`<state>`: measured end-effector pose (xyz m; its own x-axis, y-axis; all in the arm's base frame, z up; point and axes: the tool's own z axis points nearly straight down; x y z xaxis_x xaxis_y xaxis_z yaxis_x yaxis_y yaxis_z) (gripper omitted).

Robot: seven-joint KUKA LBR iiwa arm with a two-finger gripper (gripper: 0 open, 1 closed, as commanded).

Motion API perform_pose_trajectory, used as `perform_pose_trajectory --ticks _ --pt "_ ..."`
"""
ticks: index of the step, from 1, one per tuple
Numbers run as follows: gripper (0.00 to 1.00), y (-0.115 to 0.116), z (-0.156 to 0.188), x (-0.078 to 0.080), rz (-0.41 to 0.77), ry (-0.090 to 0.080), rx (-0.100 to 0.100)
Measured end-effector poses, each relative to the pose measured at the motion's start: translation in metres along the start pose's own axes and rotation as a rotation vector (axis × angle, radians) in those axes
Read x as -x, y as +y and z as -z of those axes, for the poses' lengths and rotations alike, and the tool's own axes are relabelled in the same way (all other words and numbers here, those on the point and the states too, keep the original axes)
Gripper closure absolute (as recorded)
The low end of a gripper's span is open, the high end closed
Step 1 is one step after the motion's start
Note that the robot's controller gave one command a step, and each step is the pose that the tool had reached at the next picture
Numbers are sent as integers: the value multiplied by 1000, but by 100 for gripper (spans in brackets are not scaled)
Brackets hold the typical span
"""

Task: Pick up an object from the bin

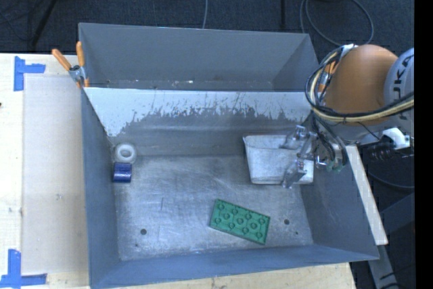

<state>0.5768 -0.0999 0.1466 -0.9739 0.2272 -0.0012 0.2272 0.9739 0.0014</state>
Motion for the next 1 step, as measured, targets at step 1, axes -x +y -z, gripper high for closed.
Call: perform_pose_trajectory --ticks 1 --pt "100 0 42 1 2 -2 0"
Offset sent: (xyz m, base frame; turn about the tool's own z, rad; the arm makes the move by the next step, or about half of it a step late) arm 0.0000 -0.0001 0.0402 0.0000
